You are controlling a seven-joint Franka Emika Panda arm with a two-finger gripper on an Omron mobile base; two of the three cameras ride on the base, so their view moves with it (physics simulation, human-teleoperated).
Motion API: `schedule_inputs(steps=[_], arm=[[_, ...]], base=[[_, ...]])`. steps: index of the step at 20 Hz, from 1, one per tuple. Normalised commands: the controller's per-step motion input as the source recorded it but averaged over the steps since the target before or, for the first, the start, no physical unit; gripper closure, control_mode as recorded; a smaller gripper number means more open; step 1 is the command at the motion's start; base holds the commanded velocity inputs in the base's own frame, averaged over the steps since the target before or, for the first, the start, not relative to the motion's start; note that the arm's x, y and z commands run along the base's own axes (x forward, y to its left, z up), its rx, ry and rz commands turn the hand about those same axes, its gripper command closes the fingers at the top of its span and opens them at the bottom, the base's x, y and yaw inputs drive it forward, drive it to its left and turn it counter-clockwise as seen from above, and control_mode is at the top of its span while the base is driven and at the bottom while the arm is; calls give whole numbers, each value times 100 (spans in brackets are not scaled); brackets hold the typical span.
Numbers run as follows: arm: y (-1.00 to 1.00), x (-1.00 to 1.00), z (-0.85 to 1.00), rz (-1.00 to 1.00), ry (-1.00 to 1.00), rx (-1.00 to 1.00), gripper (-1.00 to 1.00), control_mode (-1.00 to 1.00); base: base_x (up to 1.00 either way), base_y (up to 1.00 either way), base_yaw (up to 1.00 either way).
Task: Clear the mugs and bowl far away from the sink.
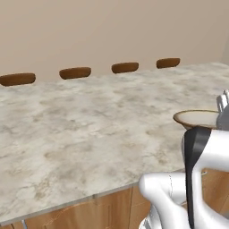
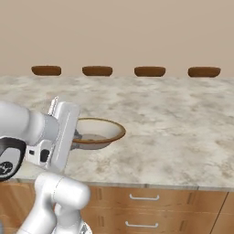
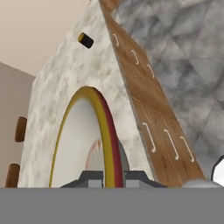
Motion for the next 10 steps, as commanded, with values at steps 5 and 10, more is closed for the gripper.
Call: schedule_inputs(steps=[5,10], arm=[[0,79,-54,27,-4,0,100,-100],[-1,81,-58,31,-1,0,100,-100]], base=[[0,0,0],[0,0,0]])
